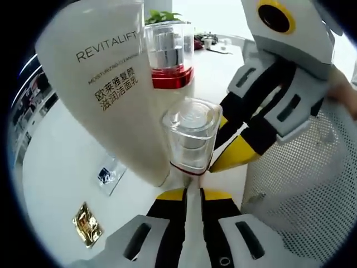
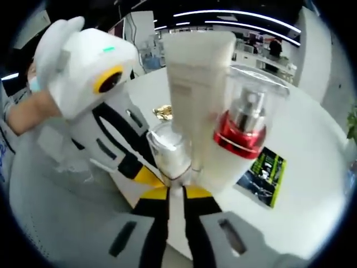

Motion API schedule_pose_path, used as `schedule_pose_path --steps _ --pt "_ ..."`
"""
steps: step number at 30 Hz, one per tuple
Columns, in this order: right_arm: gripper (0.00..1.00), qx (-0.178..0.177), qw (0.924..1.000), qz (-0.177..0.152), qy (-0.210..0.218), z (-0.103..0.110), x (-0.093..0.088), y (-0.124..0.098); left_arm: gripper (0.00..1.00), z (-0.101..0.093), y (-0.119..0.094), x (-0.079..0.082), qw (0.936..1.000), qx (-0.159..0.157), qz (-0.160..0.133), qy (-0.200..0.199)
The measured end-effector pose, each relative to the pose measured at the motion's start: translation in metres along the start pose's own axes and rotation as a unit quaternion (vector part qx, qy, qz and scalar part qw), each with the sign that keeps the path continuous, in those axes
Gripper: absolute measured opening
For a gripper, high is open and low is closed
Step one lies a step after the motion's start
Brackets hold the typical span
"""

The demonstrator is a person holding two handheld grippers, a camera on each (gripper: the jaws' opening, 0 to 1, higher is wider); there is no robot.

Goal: Arrange the skincare products in the storage area until every visible bottle or jar stands upright without overlapping.

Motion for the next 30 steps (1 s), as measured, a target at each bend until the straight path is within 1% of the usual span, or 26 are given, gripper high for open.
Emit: schedule_pose_path --steps 13,19,30 --pt "0.07 -0.01 0.9999 0.003 0.006 -0.004 -0.0012 0.0003 0.05 0.0002 0.0027 -0.0001 1.0 0.004 -0.004 -0.003" --pt "0.06 -0.015 0.9998 0.002 0.009 -0.006 -0.0009 0.0 0.05 0.0018 0.0039 0.0018 0.9999 0.01 -0.012 -0.004" --pt "0.05 -0.019 0.9998 0.004 0.001 -0.0074 -0.0006 0.0009 0.05 0.0029 0.0055 0.0022 0.9997 0.016 -0.015 -0.003"
Point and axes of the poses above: the point that each gripper's makers call its tool centre point, and the gripper's own axes: y roughly forward along the fingers, z roughly to its left, x roughly out of its top, the point moved 5 cm from there along -y, roughly backward along the fingers, and after that the axes turned 12 degrees about -z, right-handed, at the moved point
